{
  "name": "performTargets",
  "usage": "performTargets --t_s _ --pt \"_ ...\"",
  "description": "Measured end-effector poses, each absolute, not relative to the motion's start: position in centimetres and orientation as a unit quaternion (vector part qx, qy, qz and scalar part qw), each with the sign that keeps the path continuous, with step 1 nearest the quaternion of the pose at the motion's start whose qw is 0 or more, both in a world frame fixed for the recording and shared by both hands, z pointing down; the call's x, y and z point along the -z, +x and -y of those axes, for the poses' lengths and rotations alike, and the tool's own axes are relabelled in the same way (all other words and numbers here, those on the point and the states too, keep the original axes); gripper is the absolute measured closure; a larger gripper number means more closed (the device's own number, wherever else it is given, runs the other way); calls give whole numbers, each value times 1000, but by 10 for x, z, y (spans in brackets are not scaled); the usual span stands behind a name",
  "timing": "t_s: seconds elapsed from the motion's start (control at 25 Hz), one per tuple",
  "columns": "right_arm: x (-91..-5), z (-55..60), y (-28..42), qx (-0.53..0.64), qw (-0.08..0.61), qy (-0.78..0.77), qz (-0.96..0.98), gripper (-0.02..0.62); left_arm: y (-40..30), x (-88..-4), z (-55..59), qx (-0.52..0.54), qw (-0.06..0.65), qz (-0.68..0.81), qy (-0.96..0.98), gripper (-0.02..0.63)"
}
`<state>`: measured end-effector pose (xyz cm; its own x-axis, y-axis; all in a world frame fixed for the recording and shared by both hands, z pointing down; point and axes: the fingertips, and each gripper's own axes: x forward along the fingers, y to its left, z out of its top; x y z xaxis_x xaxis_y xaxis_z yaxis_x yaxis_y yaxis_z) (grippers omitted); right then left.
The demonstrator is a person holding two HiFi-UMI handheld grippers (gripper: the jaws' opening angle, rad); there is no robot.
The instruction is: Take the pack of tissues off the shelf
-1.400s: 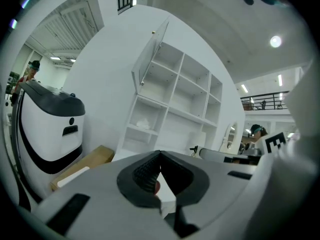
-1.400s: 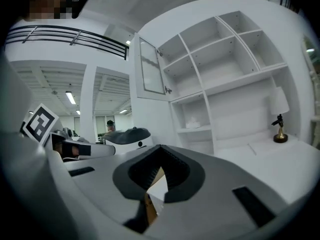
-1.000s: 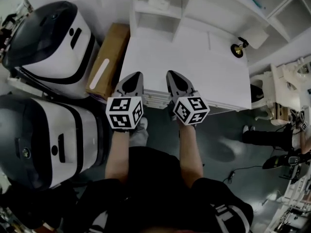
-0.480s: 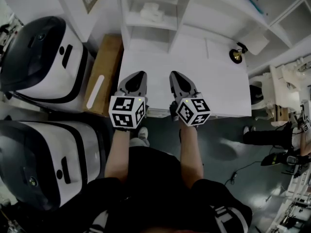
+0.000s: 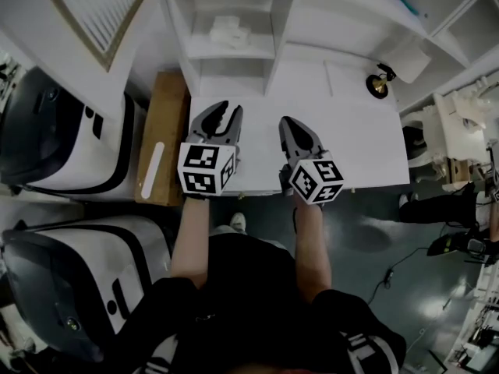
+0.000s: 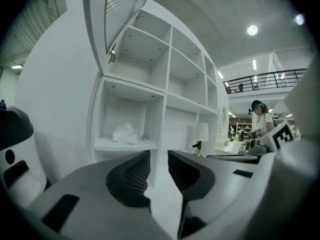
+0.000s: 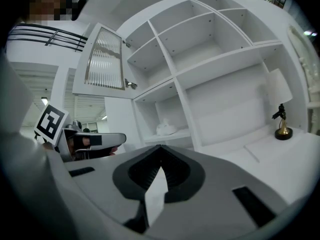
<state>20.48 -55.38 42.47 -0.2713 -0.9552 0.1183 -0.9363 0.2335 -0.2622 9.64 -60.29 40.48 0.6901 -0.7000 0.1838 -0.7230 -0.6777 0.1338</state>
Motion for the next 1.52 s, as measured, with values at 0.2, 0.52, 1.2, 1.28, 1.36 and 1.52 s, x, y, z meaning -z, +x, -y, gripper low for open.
performTargets --t_s 0.2,0.52,1.2,1.28,1.36,1.52 --pt "-431 559 233 152 36 -627 -763 577 117 -399 644 -59 80 375 922 479" --pt "-438 569 249 159 41 -639 -751 577 135 -394 694 -95 30 384 918 421" --pt "-454 573 281 173 17 -667 -724 577 172 -424 783 -164 3 414 895 410" --pt "-454 575 286 174 16 -671 -720 577 174 -428 791 -171 3 419 892 410" --pt "-455 576 288 174 14 -674 -718 577 176 -430 797 -178 3 419 890 410" --pt "-455 579 291 173 9 -678 -715 577 180 -433 806 -188 6 423 886 411"
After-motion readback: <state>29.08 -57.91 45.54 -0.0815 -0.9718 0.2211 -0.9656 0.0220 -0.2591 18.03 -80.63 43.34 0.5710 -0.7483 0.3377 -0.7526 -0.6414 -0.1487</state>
